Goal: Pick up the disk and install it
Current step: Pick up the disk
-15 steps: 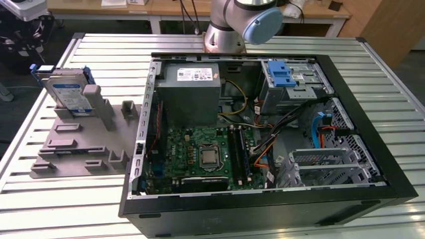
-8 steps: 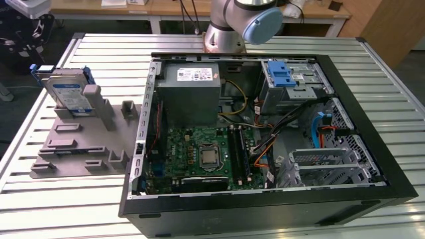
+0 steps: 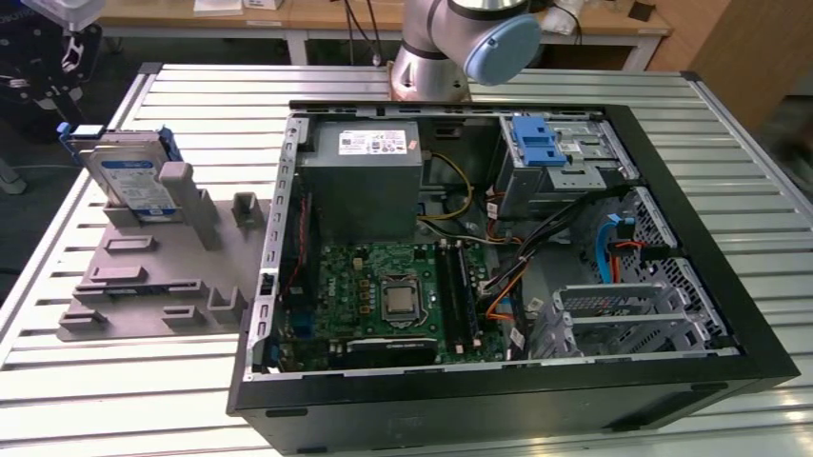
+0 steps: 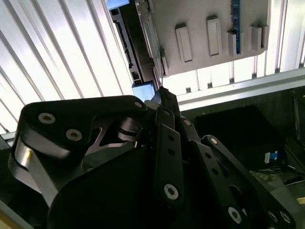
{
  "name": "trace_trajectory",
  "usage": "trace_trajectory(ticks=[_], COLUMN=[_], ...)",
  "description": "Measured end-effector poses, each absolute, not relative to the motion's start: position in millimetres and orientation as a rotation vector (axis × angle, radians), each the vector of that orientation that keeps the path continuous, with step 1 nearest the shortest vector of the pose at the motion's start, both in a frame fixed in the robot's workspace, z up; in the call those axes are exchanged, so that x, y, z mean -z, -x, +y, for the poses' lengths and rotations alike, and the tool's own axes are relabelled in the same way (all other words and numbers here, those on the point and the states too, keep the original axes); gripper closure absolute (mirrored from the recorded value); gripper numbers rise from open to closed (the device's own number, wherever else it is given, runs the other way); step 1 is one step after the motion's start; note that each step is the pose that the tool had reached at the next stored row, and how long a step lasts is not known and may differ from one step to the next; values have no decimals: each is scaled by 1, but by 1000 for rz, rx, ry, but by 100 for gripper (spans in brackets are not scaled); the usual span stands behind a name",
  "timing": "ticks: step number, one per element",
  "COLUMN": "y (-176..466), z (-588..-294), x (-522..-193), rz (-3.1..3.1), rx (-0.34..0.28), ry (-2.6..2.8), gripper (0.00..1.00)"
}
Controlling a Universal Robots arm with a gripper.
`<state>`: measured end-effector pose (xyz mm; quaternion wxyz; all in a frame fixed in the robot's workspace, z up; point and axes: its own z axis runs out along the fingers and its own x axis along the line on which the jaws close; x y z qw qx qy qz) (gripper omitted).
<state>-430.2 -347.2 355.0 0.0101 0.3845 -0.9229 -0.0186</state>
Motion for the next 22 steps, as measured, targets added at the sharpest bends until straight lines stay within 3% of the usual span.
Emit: trace_trajectory(ticks=[22], y=[430], z=[-347], x=[-355], rz=[-2790], rx=[55], ry=[-1396], gripper=[89])
